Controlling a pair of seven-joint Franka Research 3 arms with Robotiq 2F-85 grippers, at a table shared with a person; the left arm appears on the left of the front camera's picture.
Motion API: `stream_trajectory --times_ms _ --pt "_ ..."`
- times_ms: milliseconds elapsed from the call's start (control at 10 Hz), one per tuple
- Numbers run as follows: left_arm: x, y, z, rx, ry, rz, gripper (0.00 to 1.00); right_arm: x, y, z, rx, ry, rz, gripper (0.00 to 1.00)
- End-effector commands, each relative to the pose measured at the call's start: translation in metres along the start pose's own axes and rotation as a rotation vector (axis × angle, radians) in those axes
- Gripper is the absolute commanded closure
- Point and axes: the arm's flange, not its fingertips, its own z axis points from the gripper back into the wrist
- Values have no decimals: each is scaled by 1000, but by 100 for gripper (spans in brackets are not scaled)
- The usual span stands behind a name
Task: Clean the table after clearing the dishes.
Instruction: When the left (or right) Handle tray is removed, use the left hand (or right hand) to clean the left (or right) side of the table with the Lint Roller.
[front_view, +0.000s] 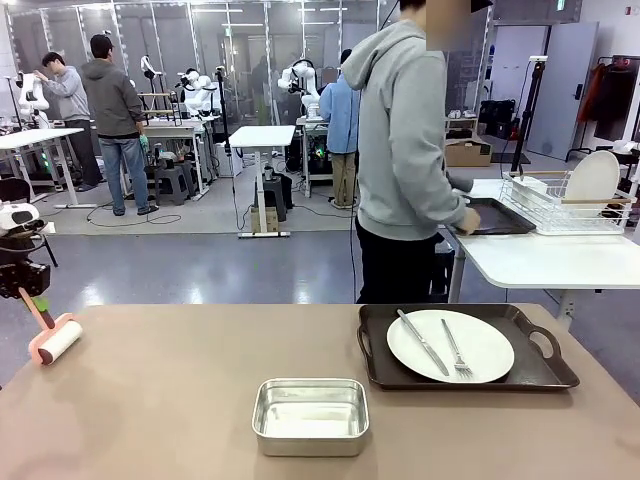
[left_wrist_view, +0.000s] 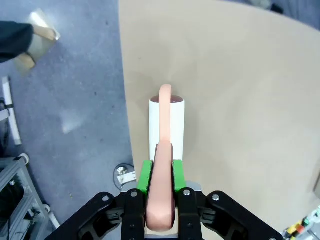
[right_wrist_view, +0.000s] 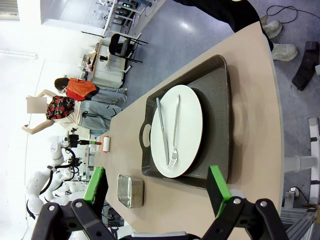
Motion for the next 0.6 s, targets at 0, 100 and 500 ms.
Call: stream_trajectory --times_ms 0,100,500 --pt "-20 -12 -2 99 9 12 79 -2 3 1 5 0 2 0" --pt "-23 -21 19 162 -45 35 79 -2 3 1 5 0 2 0" --pt "-53 -55 101 157 -248 22 79 -2 3 1 5 0 2 0"
